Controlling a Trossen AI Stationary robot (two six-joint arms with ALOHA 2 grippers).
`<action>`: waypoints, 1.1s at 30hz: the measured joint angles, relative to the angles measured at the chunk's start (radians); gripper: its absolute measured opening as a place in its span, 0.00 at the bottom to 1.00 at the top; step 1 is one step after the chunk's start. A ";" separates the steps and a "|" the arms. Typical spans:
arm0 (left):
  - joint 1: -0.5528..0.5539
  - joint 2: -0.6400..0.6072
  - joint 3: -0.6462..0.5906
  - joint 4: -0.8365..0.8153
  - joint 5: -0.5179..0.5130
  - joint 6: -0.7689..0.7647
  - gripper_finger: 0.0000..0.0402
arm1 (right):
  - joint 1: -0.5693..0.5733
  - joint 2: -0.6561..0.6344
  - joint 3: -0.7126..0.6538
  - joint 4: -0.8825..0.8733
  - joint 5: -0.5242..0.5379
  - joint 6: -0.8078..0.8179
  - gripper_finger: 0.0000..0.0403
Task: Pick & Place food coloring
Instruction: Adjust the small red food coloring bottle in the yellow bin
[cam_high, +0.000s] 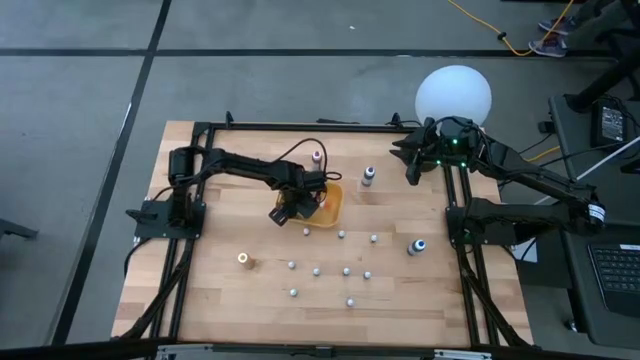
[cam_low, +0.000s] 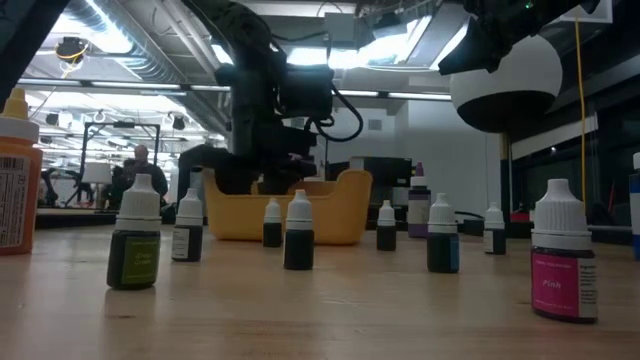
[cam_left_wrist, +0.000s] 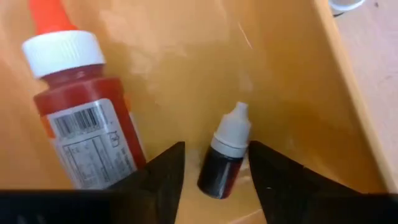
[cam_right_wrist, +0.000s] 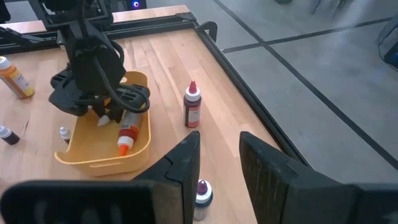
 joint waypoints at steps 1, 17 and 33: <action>0.001 0.000 0.000 0.003 -0.002 0.000 0.39 | 0.000 0.000 0.000 0.000 0.000 0.002 0.29; 0.030 -0.051 0.110 -0.076 -0.012 -0.094 0.11 | 0.000 0.000 0.000 0.002 0.000 0.031 0.29; 0.107 -0.122 0.444 -0.071 -0.142 -0.416 0.11 | 0.000 0.094 0.000 0.273 -0.147 0.208 0.47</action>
